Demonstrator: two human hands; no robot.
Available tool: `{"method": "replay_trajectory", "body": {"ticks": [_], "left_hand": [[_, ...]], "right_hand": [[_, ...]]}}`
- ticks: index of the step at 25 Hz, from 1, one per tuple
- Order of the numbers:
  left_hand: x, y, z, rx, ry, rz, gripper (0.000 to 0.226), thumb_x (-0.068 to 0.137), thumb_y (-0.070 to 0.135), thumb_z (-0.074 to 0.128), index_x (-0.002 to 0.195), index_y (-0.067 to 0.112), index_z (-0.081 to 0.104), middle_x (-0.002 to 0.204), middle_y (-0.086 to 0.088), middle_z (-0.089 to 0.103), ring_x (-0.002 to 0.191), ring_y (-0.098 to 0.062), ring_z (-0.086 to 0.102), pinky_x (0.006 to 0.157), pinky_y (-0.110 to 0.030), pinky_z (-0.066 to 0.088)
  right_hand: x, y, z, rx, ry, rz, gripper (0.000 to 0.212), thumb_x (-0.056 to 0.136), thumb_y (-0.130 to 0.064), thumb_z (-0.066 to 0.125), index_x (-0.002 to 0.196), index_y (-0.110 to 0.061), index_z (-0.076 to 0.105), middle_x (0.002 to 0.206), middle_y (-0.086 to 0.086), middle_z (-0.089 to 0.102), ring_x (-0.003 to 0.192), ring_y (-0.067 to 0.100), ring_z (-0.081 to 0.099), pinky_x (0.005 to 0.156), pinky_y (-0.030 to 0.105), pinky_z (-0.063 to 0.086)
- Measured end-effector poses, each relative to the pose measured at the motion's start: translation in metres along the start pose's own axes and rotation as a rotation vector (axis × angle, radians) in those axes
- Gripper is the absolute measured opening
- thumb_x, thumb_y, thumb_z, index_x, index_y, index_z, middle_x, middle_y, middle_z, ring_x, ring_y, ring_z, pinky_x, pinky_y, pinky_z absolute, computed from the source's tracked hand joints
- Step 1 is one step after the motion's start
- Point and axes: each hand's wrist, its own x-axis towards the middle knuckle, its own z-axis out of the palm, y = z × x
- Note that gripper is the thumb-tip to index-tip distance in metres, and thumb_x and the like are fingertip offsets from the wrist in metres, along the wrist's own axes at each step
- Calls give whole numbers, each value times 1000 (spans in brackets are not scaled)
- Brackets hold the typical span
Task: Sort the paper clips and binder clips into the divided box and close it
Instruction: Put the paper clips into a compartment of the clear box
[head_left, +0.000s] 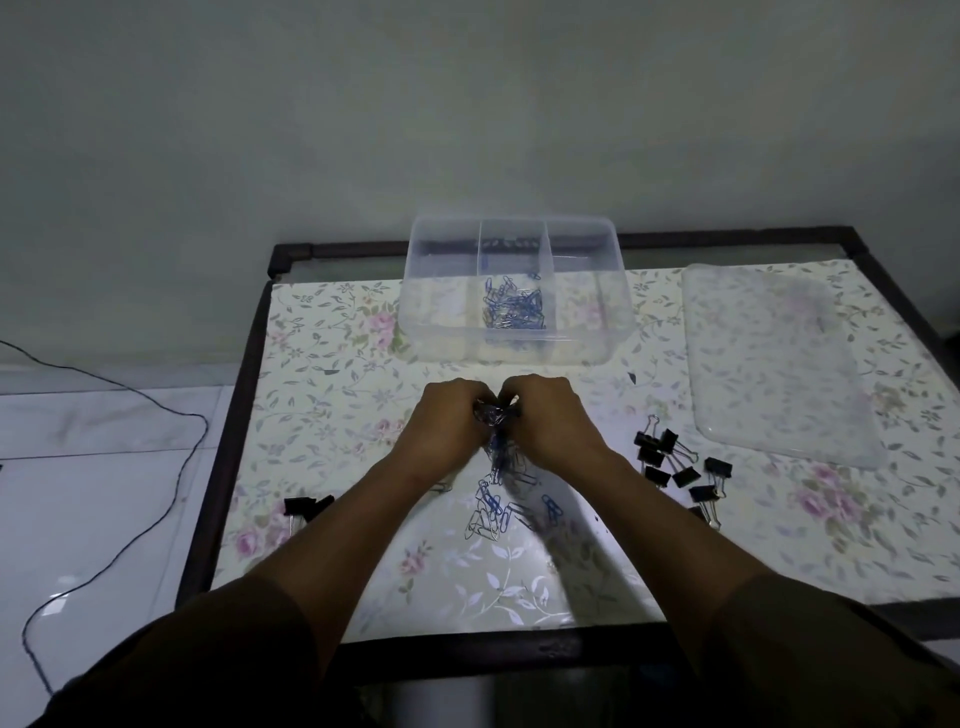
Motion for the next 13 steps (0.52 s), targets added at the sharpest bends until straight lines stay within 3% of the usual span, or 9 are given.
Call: {"method": "replay_trajectory", "body": {"ticks": [4, 7, 11, 13], "left_hand": [[-4, 3, -7, -63, 41, 9, 30, 80, 4, 71, 108, 13, 78, 101, -8, 78, 93, -21, 71, 80, -25, 51], [-6, 9, -15, -126, 82, 25, 27, 79, 6, 73, 104, 15, 80, 97, -4, 79, 87, -17, 72, 80, -27, 54], [-6, 24, -30, -262, 140, 30, 29, 80, 9, 75, 106, 21, 80, 94, 4, 79, 80, -4, 73, 73, -12, 53], [0, 38, -42, -345, 184, 57, 28, 80, 10, 77, 105, 20, 79, 92, 5, 79, 79, -4, 73, 75, -15, 56]], "right_hand": [[-2, -3, -4, 22, 52, -19, 23, 80, 0, 64, 89, -16, 78, 86, 12, 75, 81, 32, 70, 74, 43, 60], [-7, -7, -19, 101, 96, -36, 19, 81, 0, 69, 90, -14, 80, 86, 11, 77, 82, 28, 70, 73, 35, 57], [-17, -14, -49, 169, 176, -39, 14, 84, -5, 71, 92, -14, 80, 84, 7, 77, 80, 24, 69, 67, 30, 51], [-15, -18, -71, 204, 230, -45, 14, 85, -8, 73, 96, -12, 80, 87, 6, 77, 81, 21, 70, 68, 27, 50]]}}
